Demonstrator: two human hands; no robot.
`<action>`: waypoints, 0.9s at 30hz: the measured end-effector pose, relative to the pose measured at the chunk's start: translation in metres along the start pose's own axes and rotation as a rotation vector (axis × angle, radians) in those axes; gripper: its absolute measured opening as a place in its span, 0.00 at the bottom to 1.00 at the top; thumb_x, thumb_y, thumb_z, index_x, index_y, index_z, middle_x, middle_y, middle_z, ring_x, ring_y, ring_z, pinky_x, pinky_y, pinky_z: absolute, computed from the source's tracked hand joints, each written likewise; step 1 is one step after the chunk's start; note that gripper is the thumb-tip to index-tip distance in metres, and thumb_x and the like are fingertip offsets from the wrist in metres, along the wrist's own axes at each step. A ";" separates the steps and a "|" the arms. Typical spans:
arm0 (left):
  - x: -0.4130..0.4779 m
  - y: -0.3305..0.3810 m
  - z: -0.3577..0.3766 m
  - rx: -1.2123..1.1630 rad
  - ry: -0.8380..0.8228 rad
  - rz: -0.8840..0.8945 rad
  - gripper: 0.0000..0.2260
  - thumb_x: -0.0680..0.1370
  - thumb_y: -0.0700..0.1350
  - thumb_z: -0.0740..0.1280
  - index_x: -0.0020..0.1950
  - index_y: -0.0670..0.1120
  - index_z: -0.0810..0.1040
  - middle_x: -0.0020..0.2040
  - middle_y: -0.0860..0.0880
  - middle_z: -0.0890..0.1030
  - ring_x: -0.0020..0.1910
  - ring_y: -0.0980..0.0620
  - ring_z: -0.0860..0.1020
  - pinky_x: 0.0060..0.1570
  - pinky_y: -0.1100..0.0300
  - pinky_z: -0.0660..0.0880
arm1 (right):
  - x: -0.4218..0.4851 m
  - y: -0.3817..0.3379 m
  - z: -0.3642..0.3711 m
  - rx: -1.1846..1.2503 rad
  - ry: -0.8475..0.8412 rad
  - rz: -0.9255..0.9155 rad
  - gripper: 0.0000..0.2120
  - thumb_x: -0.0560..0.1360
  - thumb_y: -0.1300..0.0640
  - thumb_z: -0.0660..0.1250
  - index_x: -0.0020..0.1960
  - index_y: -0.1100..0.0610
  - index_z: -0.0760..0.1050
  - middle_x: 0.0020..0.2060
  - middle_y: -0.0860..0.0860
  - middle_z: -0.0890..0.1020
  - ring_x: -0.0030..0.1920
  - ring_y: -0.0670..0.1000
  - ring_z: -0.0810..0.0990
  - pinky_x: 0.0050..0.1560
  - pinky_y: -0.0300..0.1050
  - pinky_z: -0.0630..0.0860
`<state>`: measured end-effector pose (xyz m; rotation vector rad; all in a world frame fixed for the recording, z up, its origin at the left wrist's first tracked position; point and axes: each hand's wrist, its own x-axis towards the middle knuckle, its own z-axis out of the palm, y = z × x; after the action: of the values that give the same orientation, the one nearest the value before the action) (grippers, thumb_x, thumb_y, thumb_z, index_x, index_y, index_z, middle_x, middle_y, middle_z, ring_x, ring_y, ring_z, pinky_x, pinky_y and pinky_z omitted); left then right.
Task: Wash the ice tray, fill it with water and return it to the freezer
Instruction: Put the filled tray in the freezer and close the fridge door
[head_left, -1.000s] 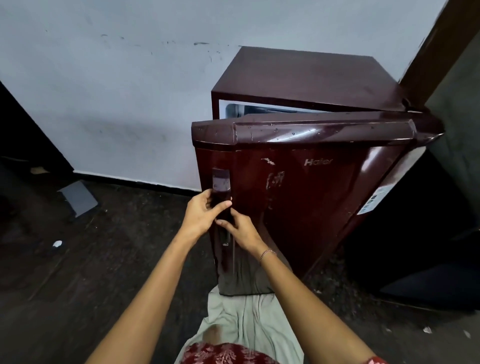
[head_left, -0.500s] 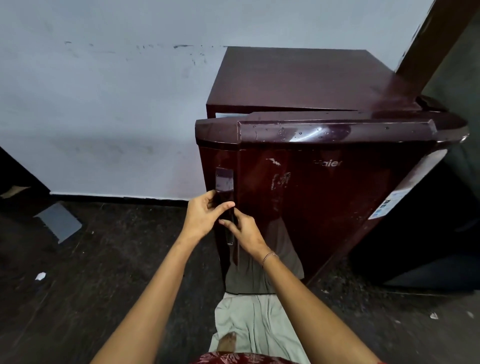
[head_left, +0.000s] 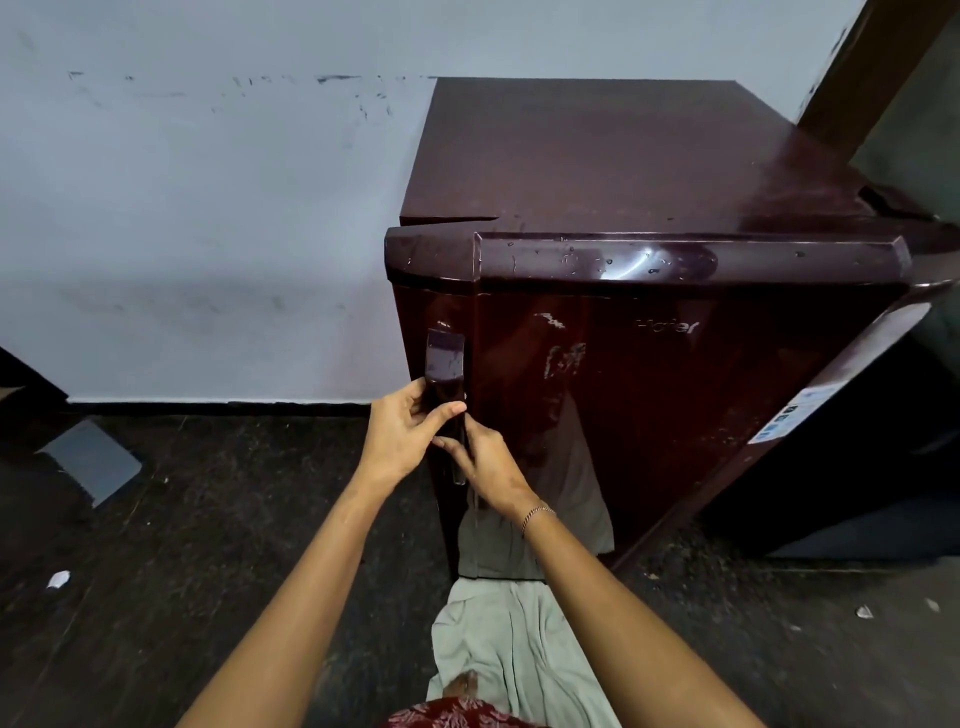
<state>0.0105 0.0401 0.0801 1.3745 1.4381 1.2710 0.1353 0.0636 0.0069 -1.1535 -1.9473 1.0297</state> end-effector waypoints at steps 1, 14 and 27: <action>0.000 -0.001 0.001 -0.012 0.001 0.004 0.12 0.72 0.38 0.71 0.55 0.45 0.79 0.48 0.52 0.83 0.51 0.57 0.82 0.51 0.66 0.77 | -0.001 0.000 0.000 0.005 -0.002 -0.002 0.19 0.79 0.50 0.62 0.65 0.60 0.69 0.55 0.57 0.81 0.56 0.52 0.80 0.58 0.51 0.76; -0.005 0.005 0.001 -0.014 0.025 0.021 0.11 0.72 0.39 0.71 0.53 0.47 0.79 0.45 0.57 0.82 0.46 0.64 0.81 0.45 0.71 0.75 | -0.002 -0.005 0.000 -0.022 -0.005 0.033 0.19 0.78 0.48 0.62 0.62 0.60 0.70 0.52 0.55 0.82 0.53 0.50 0.81 0.55 0.49 0.77; -0.025 0.002 0.011 0.221 0.186 0.081 0.15 0.77 0.48 0.67 0.62 0.45 0.76 0.51 0.55 0.80 0.49 0.61 0.79 0.49 0.72 0.75 | -0.004 -0.024 -0.014 -0.189 -0.045 0.163 0.21 0.77 0.45 0.62 0.63 0.59 0.70 0.52 0.57 0.81 0.53 0.57 0.80 0.53 0.53 0.76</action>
<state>0.0249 0.0170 0.0766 1.5039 1.7071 1.3532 0.1391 0.0569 0.0340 -1.4243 -2.0476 0.9775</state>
